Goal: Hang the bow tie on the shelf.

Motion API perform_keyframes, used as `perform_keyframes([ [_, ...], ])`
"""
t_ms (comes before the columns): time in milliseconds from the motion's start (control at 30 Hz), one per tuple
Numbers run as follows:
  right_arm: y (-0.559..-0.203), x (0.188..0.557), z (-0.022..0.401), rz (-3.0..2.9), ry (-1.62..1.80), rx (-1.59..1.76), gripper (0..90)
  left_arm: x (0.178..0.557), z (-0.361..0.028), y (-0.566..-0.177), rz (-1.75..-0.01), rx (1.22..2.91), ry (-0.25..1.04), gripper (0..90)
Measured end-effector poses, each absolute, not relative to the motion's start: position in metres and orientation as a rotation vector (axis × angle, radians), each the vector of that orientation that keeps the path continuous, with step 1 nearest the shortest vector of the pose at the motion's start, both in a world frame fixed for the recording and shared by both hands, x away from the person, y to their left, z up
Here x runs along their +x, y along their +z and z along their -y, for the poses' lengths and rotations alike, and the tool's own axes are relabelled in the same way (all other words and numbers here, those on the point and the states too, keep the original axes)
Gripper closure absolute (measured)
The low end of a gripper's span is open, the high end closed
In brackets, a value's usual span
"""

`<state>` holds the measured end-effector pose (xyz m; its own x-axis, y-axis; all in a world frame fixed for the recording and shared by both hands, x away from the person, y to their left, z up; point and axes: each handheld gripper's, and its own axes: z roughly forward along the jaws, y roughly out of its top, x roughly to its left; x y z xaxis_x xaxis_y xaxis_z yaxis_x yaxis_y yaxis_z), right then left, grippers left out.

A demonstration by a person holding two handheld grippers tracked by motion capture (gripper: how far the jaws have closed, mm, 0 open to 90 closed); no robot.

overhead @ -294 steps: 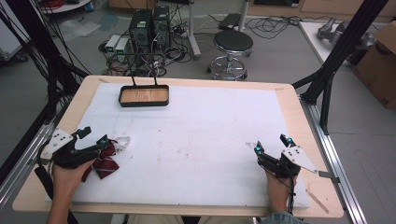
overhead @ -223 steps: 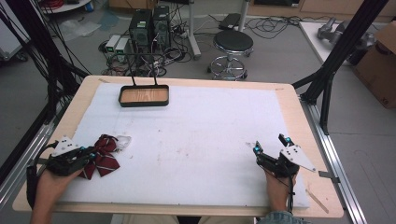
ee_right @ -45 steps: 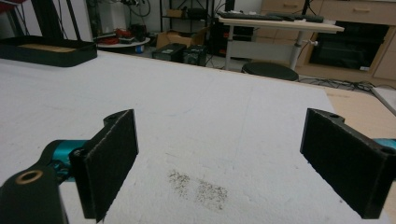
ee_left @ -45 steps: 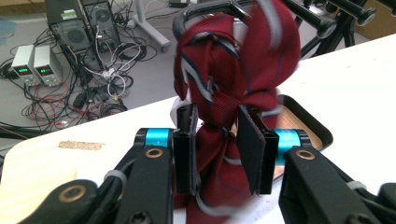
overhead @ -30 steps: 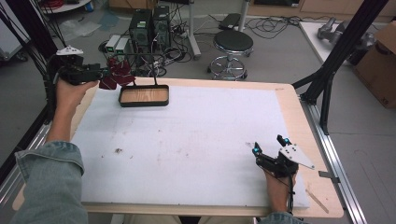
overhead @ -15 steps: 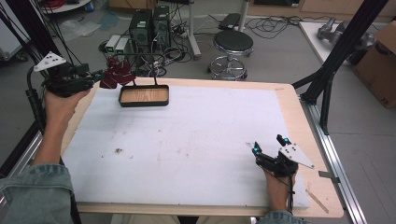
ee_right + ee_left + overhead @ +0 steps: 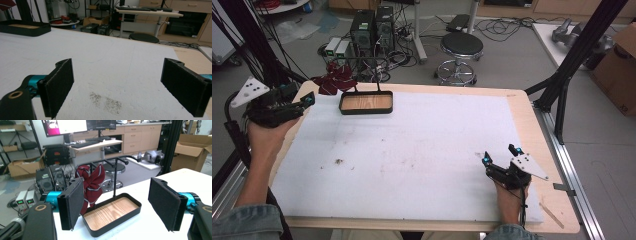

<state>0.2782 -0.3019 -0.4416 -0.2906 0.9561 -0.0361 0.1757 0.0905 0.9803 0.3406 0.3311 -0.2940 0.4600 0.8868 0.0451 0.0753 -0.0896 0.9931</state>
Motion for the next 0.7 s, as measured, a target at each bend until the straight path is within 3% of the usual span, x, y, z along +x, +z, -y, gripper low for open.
perform_keyframes([
  [700, -0.442, 0.278, 0.303, -1.596, 1.276, 1.157, 10.4, 0.29, -0.33, -0.345, -0.932, 1.462, 0.884, 23.3],
])
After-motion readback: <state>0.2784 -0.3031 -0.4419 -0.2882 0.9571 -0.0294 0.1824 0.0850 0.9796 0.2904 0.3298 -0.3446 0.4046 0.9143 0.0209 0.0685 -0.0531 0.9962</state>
